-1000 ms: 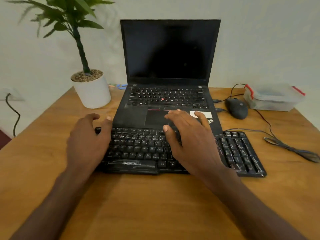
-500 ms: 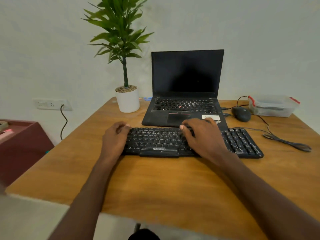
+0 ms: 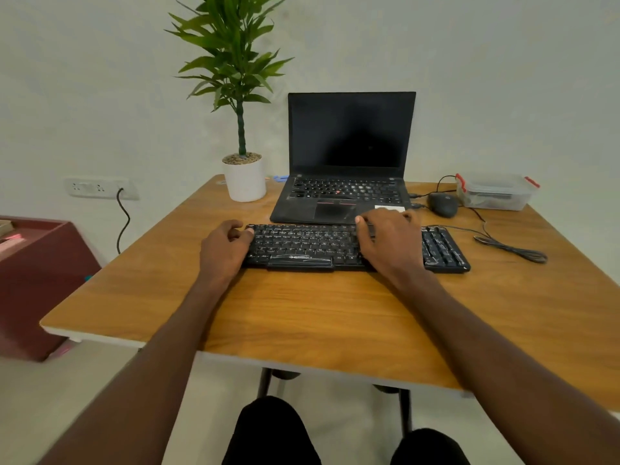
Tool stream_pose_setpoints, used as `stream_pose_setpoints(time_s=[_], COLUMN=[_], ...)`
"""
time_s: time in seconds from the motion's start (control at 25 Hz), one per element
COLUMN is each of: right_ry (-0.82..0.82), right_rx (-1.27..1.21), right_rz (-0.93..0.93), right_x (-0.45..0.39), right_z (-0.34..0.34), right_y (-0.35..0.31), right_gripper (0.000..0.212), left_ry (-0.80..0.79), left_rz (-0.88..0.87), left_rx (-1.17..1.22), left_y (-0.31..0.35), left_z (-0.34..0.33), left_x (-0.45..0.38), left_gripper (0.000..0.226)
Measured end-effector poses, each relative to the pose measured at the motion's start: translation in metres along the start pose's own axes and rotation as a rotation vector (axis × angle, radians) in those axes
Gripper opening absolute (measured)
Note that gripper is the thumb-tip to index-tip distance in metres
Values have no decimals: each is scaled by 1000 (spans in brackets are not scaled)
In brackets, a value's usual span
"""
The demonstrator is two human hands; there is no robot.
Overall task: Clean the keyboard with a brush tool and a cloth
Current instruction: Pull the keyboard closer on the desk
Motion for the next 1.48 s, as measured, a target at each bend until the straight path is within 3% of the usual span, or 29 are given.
stream_pose_setpoints(time_s=[0.2,0.32,0.44,0.64,0.8,0.92,1.12,1.48], right_ry=[79,8,-67,-13,72,125,199,173], right_rx=[160,269,213,-62,-254,-244,-234,-122], right_rz=[-314,-525,-655,-706,-821,-855,-885,-796], right_x=[-1,12,34,42,53,64,91,128], right_z=[19,31,33,37,62,91,119,117], right_y=[48,80,101,109,108,108,106,92], right_gripper=[39,52,54,36,34,32,39,37], left_ry=[-57,-82,-96,-162,-129,-56,-40,-48], left_rz=[-25,-34,-40,-62,-25,-19,-56,-57], left_rx=[30,57,73,41,181,292,279,105], left_y=[-8,-9,-9,-4,6,16,17,7], left_z=[-8,-11,-10,-13,-5,9,31,38], left_x=[-7,-9,-8,-3,8,24,57,75], left_gripper=[48,51,53,58,52,46,46,50])
Point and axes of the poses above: each hand's wrist, its own x-axis away from the middle knuckle, its own z-axis out of the back of the hand, y = z × x, the point moved 8 cm from there along -x, towards the middle knuckle, and after that the axes turned 7 degrees about y, right-handed, at the moved point
